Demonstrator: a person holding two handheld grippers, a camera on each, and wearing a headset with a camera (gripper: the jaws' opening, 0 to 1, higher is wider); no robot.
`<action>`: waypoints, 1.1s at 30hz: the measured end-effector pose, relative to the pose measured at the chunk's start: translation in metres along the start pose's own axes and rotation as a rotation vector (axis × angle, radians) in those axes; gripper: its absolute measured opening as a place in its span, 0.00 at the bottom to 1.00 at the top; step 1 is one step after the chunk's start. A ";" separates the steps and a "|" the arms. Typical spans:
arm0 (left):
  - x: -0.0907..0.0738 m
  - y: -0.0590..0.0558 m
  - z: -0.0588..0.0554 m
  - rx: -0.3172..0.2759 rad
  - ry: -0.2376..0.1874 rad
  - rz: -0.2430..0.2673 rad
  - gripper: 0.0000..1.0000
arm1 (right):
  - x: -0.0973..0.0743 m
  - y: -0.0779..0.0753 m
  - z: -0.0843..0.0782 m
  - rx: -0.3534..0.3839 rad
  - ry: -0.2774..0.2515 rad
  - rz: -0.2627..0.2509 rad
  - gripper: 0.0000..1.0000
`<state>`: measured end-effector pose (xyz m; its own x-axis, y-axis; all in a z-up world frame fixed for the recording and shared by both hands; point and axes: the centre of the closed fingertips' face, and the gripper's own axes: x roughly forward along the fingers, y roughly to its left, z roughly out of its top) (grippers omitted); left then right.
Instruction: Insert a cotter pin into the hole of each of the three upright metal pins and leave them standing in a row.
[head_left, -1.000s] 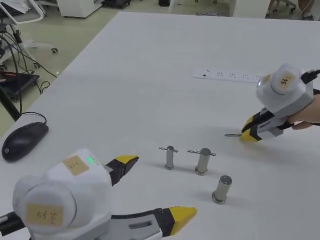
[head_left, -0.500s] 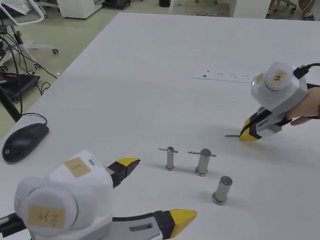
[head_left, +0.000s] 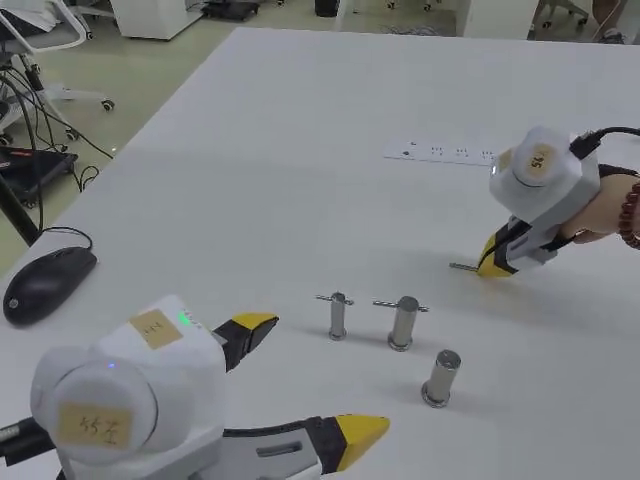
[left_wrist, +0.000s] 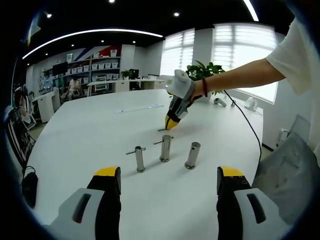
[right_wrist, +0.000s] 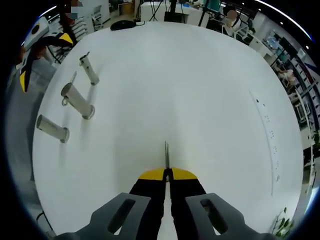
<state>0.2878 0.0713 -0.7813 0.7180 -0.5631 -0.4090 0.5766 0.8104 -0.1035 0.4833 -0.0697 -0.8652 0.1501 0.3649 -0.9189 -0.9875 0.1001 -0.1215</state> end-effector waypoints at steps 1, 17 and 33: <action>0.000 0.000 0.000 0.000 0.000 0.000 0.78 | -0.001 0.000 0.000 0.000 -0.004 -0.003 0.03; -0.001 -0.003 0.009 -0.026 -0.016 -0.022 0.72 | -0.035 0.019 0.017 -0.053 -0.078 -0.080 0.03; 0.002 -0.014 0.019 -0.043 -0.017 -0.065 0.61 | -0.079 0.066 0.044 -0.188 -0.168 -0.141 0.03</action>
<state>0.2886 0.0563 -0.7631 0.6864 -0.6171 -0.3849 0.6050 0.7782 -0.1688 0.4086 -0.0512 -0.7839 0.2766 0.5096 -0.8147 -0.9455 -0.0073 -0.3255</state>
